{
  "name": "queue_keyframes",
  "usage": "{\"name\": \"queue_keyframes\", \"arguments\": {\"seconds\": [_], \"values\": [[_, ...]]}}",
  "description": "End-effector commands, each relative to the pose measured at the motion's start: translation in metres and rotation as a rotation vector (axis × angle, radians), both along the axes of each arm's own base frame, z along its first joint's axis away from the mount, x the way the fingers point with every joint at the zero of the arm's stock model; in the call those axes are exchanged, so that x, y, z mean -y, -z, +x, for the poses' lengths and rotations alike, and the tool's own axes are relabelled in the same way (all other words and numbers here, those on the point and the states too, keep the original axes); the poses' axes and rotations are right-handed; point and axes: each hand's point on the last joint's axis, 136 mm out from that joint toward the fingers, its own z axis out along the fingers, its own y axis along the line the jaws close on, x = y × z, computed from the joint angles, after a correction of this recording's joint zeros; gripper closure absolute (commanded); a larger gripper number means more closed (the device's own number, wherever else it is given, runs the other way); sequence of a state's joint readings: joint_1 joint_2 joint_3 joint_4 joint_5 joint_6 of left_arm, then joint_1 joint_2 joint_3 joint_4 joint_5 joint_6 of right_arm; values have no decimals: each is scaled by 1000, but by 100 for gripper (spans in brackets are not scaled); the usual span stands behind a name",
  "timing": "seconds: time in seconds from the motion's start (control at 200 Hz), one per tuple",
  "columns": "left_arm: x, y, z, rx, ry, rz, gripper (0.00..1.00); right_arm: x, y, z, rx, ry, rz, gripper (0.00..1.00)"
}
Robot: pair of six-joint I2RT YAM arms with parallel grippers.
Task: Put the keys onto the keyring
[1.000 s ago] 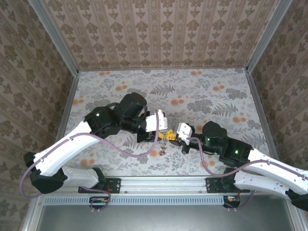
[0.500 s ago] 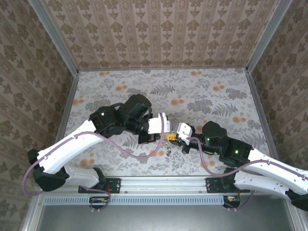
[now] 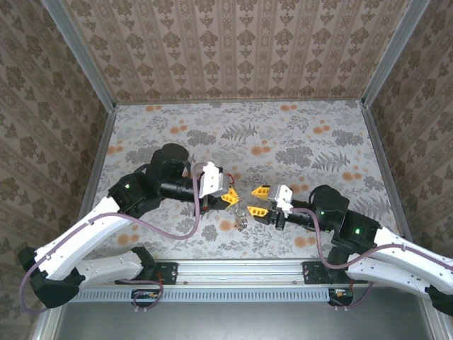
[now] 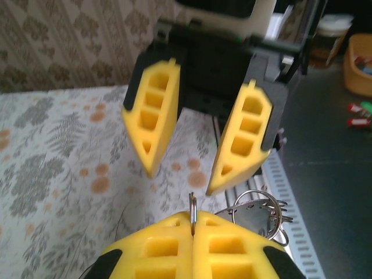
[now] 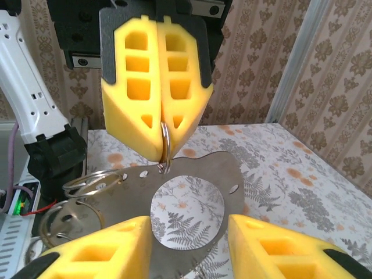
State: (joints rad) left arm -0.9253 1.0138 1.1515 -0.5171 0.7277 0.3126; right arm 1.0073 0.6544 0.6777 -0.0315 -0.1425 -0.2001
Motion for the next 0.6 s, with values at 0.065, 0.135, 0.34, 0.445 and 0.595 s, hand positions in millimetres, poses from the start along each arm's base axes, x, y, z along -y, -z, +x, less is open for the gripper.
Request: {"name": "queue_keyframes", "arguments": {"seconds": [0.065,0.135,0.34,0.445,0.595], "values": [[0,-35,-16,-38,104,-172,100,-6,-15,-9,11,-57,89,61],[-2,-38,-16,-47,111,-192,100,-7,-19,-11,17,-70,105,62],[-3,-40,-17,-82,136,-221,100,-4,-34,-22,58,-118,187,68],[-3,-39,-19,-101,158,-214,100,-1,-41,-26,84,-129,226,69],[-3,-38,-20,-107,171,-208,100,-2,-47,-28,91,-142,248,70]]}}
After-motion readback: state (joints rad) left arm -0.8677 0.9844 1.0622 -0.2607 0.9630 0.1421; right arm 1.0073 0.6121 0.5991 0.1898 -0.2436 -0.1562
